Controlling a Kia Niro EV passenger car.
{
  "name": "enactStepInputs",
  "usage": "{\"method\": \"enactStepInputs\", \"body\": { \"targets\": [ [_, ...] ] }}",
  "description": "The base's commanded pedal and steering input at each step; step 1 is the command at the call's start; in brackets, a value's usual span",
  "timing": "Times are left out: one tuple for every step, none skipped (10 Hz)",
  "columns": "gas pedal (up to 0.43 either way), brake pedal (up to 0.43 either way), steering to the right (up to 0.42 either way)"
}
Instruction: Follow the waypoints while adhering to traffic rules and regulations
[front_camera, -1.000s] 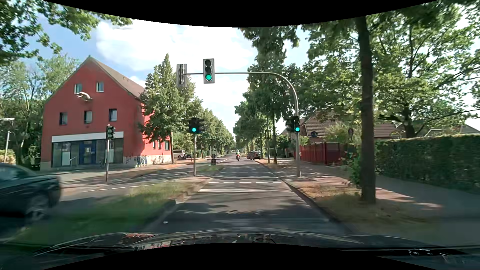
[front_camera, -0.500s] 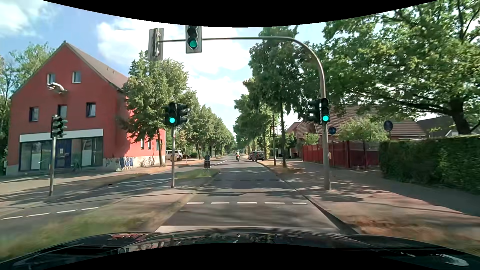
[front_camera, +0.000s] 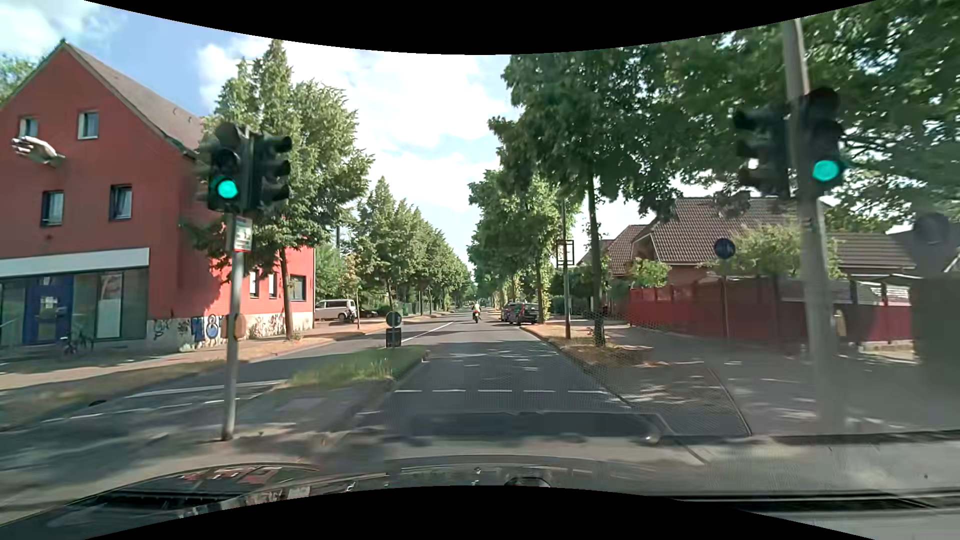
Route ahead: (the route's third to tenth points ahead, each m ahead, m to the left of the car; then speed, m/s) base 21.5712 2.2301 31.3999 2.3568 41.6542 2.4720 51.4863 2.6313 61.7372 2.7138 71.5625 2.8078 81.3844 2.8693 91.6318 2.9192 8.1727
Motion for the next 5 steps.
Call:
{"method": "enactStepInputs", "body": {
  "targets": [
    [0.157,0.0,-0.012],
    [0.157,0.0,-0.012],
    [0.157,0.0,-0.012],
    [0.157,0.0,-0.012],
    [0.157,0.0,-0.012]
  ]
}}
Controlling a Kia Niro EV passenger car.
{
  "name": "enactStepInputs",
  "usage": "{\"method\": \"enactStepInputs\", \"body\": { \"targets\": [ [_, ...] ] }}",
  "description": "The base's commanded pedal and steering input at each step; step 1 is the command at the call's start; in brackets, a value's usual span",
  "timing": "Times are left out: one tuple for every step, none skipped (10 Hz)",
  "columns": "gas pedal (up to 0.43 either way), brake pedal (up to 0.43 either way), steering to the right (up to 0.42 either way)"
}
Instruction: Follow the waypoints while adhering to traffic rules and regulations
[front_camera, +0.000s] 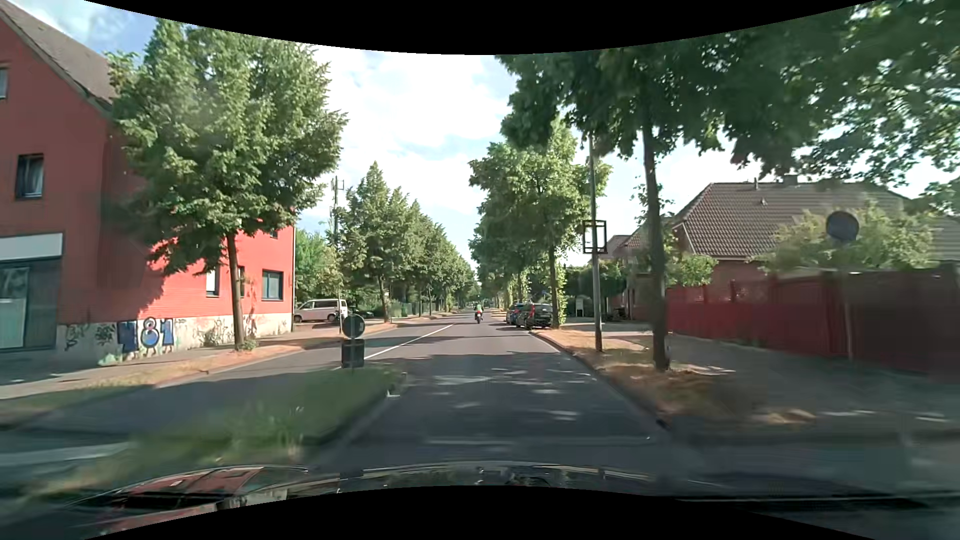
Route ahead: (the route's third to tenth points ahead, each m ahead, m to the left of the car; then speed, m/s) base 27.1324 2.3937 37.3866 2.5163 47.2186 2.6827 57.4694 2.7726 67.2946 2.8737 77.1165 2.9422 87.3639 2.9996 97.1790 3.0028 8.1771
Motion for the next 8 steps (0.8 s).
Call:
{"method": "enactStepInputs", "body": {
  "targets": [
    [0.157,0.0,-0.012],
    [0.157,0.0,-0.012],
    [0.157,0.0,-0.012],
    [0.157,0.0,-0.012],
    [0.157,0.0,-0.012],
    [0.157,0.0,-0.012],
    [0.157,0.0,-0.012],
    [0.157,0.0,-0.012]
  ]
}}
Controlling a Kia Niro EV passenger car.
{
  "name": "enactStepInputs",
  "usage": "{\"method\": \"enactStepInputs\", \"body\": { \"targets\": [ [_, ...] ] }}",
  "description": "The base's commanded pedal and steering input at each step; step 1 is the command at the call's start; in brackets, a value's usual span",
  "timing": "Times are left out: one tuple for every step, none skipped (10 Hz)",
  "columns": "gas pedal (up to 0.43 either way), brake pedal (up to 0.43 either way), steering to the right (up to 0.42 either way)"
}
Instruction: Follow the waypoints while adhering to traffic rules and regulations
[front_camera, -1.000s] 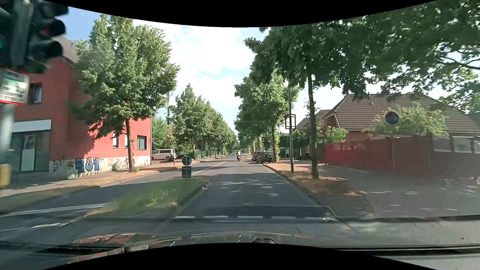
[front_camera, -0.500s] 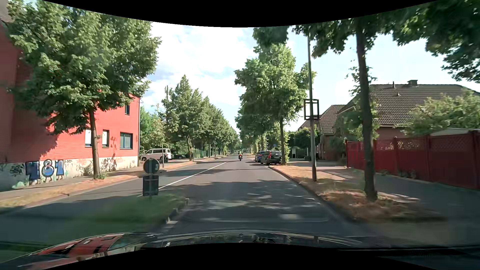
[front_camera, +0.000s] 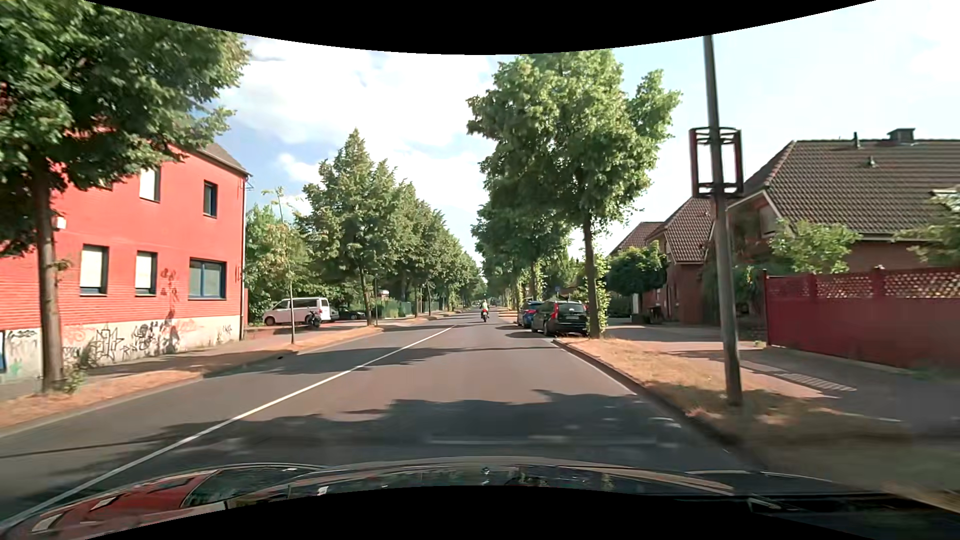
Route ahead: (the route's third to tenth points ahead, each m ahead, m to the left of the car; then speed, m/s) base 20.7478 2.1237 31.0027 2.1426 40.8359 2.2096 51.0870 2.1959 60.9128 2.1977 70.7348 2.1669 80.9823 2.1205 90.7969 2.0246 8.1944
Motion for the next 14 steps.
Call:
{"method": "enactStepInputs", "body": {
  "targets": [
    [0.157,0.0,-0.012],
    [0.157,0.0,-0.012],
    [0.157,0.0,-0.012],
    [0.157,0.0,-0.012],
    [0.157,0.0,-0.012],
    [0.157,0.0,-0.012],
    [0.157,0.0,-0.012],
    [0.157,0.0,-0.012],
    [0.157,0.0,-0.012],
    [0.157,0.0,-0.012],
    [0.157,0.0,-0.012],
    [0.157,0.0,-0.012],
    [0.157,0.0,-0.012],
    [0.157,0.0,-0.012]
  ]
}}
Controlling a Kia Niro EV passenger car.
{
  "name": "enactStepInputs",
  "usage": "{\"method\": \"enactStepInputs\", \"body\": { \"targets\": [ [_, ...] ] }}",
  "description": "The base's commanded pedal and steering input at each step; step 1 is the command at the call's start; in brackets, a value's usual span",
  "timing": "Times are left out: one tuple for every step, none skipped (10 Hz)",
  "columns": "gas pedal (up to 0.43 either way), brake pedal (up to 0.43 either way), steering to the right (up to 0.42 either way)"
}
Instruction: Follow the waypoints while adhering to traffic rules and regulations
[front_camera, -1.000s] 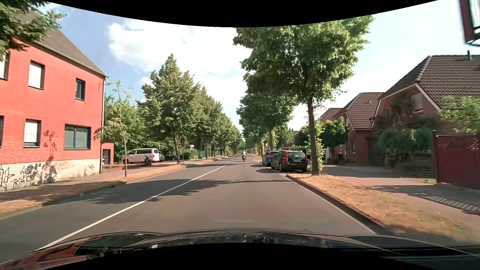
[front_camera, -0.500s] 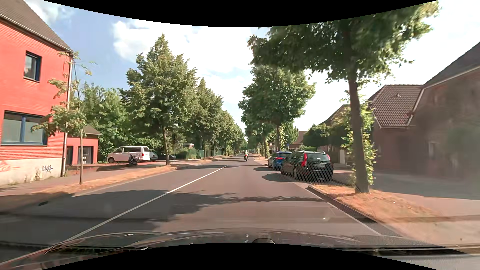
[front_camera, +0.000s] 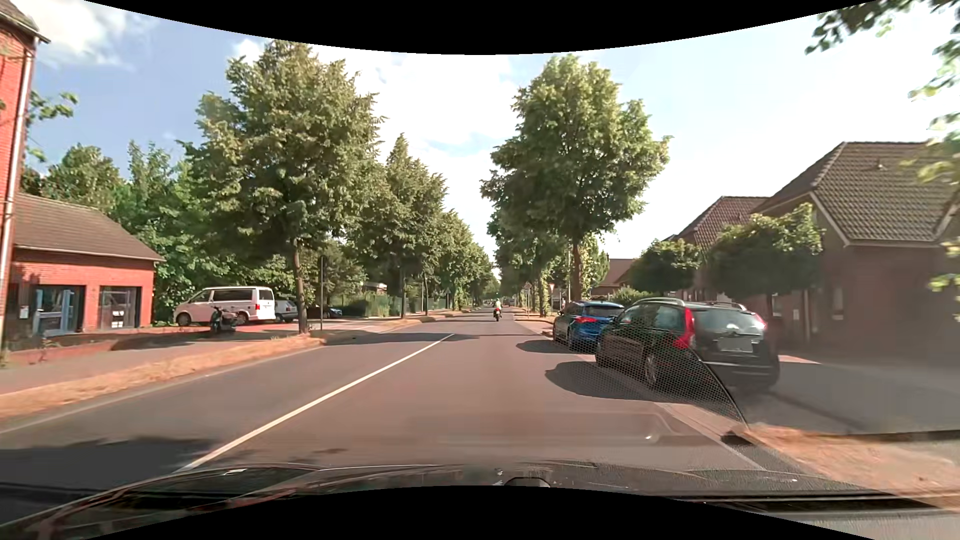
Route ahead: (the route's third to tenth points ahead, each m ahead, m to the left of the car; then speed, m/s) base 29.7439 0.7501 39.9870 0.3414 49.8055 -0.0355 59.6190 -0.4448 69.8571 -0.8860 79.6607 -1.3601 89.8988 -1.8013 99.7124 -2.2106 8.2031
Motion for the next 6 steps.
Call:
{"method": "enactStepInputs", "body": {
  "targets": [
    [0.157,0.0,-0.011],
    [0.157,0.0,-0.01],
    [0.157,0.0,-0.01],
    [0.157,0.0,-0.009],
    [0.157,0.0,-0.007],
    [0.157,0.0,-0.004]
  ]
}}
